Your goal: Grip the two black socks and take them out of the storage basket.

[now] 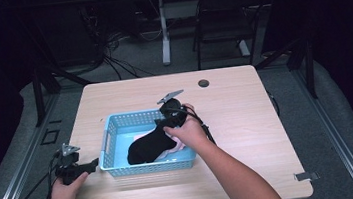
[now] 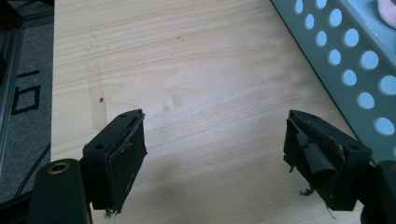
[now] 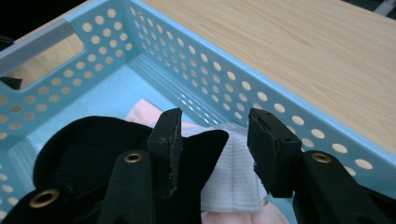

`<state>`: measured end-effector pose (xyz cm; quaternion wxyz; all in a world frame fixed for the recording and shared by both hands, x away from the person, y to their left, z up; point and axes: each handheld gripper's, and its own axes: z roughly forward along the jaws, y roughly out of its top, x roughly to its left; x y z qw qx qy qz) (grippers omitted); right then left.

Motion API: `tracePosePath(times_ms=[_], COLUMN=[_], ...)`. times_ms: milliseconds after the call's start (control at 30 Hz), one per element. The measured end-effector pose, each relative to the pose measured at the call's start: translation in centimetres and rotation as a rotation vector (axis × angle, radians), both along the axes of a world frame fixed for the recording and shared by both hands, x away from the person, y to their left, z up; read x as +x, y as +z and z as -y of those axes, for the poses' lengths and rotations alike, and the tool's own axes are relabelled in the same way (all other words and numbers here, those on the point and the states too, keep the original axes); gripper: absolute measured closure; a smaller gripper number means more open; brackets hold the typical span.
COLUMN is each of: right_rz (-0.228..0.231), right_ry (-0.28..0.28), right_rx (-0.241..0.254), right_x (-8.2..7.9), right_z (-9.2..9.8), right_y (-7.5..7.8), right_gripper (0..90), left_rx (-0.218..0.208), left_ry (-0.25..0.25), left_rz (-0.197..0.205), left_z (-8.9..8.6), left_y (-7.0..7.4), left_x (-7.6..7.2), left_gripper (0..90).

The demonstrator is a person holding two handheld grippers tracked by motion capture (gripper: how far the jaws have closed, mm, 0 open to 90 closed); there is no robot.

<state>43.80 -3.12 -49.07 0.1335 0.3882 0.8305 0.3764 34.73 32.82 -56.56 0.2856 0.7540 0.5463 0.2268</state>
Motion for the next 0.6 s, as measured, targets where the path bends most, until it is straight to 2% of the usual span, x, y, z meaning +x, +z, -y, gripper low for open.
tracePosePath(times_ms=[133,167,200,367,433,600], right_rz=[-0.024,-0.014,-0.035,-0.058,-0.074,-0.119], right_ry=[-0.017,-0.034,-0.020,-0.033,-0.037,-0.062], right_rx=[-0.013,0.008,-0.015,-0.013,-0.030,-0.026], right_x=[0.5,0.7,0.9,1.3,1.4,1.8], right_z=[-0.2,-0.4,-0.5,-1.0,-1.1,-1.1], right_y=[-0.7,-1.1,-1.3,-1.9,-2.0,-2.4], right_gripper=[55.4,55.4,55.4,55.7,56.6,60.7], left_rx=[-0.001,-0.001,-0.001,0.000,0.000,0.000], left_ry=[-0.001,-0.001,0.000,-0.001,-0.001,-0.002], left_rz=[0.000,0.000,0.000,0.000,0.002,0.001], left_z=[0.0,0.0,0.0,0.0,0.0,0.0], left_y=[0.0,0.0,0.0,0.0,0.0,0.0], left_x=[0.0,0.0,0.0,0.0,0.0,0.0], left_gripper=[20.9,20.9,20.9,20.9,20.9,20.9])
